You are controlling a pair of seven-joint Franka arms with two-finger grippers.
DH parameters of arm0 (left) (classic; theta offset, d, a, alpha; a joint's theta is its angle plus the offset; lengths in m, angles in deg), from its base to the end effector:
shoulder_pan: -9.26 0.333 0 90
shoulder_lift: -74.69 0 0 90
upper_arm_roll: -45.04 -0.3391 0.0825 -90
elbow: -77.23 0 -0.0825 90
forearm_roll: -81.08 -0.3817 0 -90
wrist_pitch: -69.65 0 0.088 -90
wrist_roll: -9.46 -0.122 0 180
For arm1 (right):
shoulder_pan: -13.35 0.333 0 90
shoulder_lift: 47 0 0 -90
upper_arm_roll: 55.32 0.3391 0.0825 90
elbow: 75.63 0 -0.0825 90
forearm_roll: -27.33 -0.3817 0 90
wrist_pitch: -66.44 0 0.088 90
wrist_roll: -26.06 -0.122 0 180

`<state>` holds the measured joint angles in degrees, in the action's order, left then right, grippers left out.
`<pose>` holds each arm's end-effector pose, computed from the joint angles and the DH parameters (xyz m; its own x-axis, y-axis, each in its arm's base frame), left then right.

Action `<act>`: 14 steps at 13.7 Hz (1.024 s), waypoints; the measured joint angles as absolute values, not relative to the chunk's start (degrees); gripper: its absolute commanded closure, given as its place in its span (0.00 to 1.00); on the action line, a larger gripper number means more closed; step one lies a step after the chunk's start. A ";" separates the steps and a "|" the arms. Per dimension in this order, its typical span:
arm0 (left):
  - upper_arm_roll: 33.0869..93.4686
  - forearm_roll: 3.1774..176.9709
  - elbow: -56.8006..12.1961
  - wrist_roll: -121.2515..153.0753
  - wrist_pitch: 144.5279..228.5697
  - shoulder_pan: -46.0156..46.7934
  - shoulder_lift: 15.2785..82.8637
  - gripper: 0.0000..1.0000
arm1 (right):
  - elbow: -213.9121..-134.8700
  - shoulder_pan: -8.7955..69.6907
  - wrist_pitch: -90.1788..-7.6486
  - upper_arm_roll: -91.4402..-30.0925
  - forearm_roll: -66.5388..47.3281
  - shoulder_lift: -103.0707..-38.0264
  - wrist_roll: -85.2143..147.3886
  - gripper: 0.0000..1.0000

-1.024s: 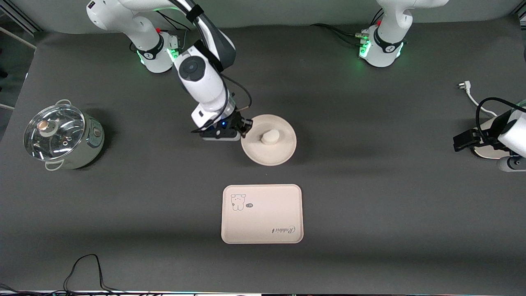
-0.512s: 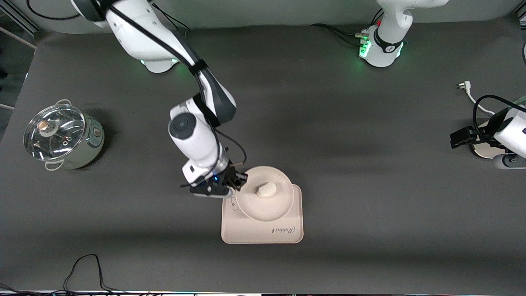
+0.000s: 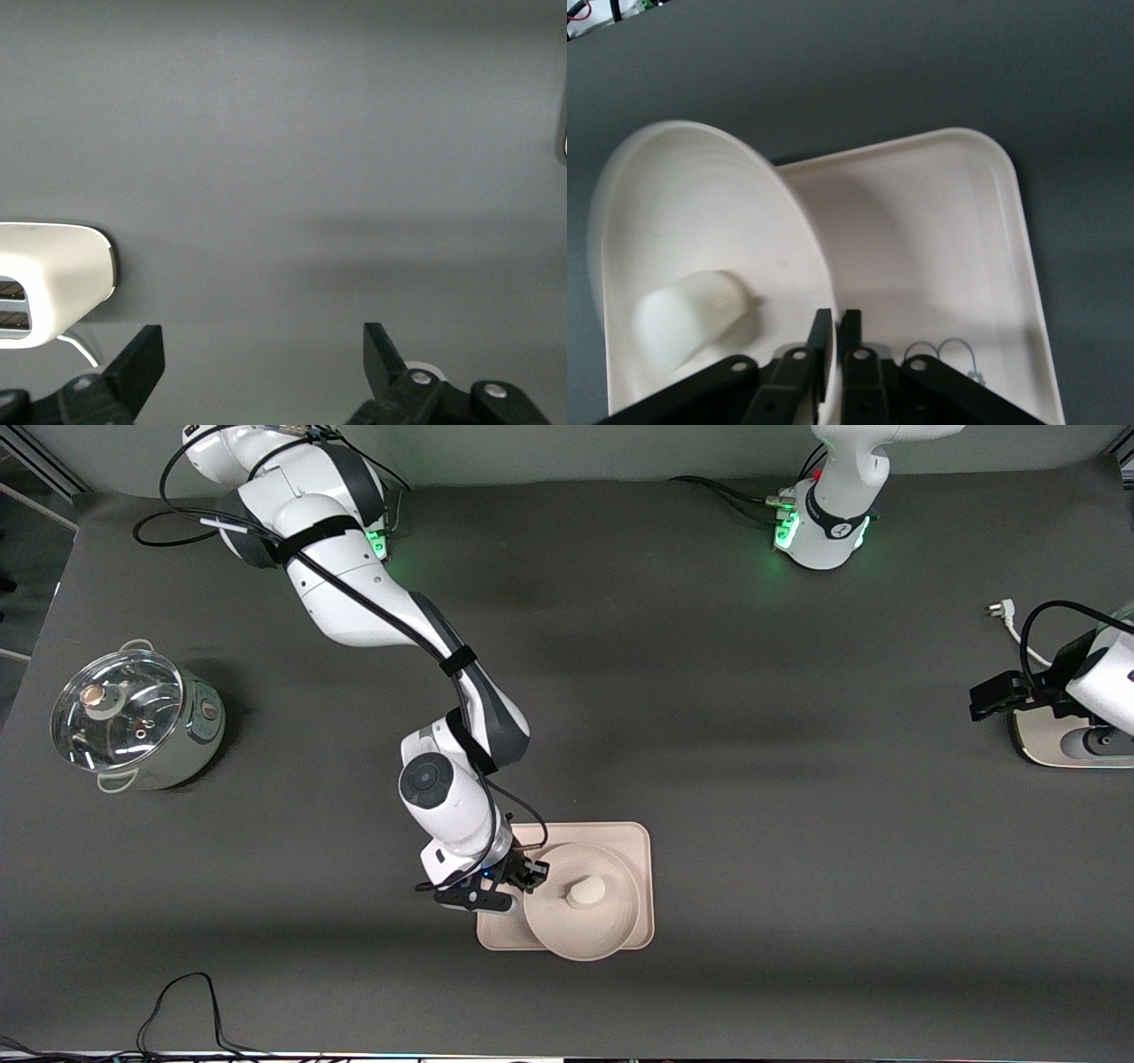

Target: Place bun in plate and plate on tray

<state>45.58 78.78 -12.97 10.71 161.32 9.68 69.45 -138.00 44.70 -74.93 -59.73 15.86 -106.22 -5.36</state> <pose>0.5807 0.0038 0.5817 0.9977 0.0185 -0.0649 0.0159 -0.9991 -0.0405 0.7248 0.3966 0.2223 0.9540 -0.1896 0.2322 -0.1257 -0.9562 -0.2642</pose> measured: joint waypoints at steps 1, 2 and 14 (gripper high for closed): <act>45.78 78.80 -13.07 10.70 161.32 10.58 69.56 0.00 | -137.55 44.25 -75.43 -59.34 15.85 -106.25 -3.34 0.00; 45.94 78.89 -13.12 10.66 161.26 11.37 69.57 0.00 | -136.97 44.00 -75.58 -59.21 15.84 -106.22 -2.04 0.00; 47.44 79.01 -13.62 10.68 161.16 11.76 69.64 0.00 | -173.49 42.51 -61.37 -65.61 15.74 -63.77 3.94 0.00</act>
<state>47.44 79.01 -13.62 10.68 161.16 11.76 69.64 -173.49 42.51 -61.37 -65.61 15.74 -63.77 3.94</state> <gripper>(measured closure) 0.000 0.000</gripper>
